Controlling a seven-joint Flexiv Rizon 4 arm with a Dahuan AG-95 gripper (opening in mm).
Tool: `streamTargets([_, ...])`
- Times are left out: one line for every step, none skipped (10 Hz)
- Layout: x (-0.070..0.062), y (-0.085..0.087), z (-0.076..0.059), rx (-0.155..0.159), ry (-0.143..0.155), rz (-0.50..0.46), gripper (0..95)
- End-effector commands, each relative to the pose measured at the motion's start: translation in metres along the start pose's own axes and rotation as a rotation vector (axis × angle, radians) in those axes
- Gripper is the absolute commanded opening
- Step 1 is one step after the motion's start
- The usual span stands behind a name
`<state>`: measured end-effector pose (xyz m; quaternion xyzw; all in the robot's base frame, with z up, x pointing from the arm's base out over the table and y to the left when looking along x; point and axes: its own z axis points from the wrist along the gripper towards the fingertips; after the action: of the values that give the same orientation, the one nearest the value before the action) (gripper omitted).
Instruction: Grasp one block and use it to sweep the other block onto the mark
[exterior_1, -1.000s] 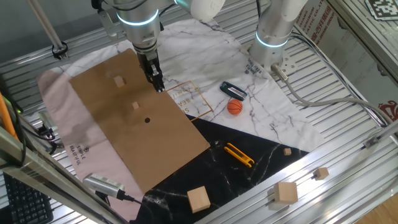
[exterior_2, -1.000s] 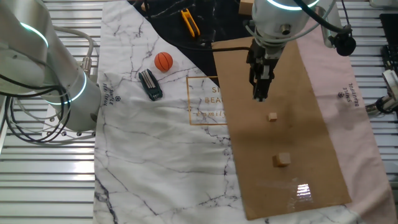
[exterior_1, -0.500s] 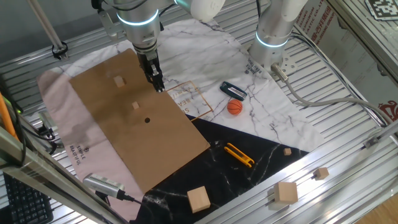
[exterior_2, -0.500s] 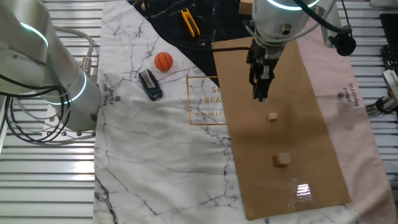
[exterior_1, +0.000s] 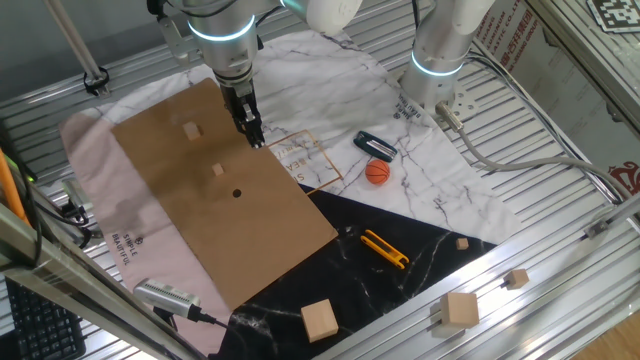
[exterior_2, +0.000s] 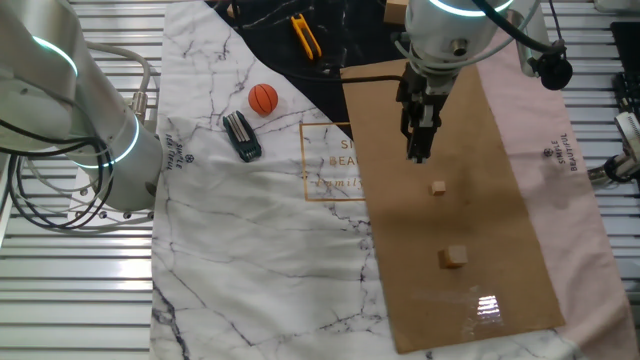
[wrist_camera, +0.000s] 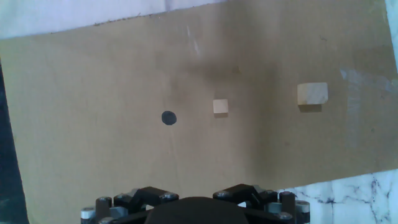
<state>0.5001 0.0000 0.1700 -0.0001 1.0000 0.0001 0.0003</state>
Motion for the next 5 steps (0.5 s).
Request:
streamTargets([0.0001,0.0,0.0,0.0,0.001,0.0,95.0])
streamTargets([0.0001,0.0,0.0,-0.008,-0.085,-0.087,0.0])
streamTargets([0.0001,0.0,0.0,-0.007,-0.085,-0.086,0.0])
streamTargets([0.0001,0.0,0.0,-0.006,-0.085,-0.085,0.0])
streamTargets([0.0001,0.0,0.0,-0.004,-0.085,-0.086,0.0])
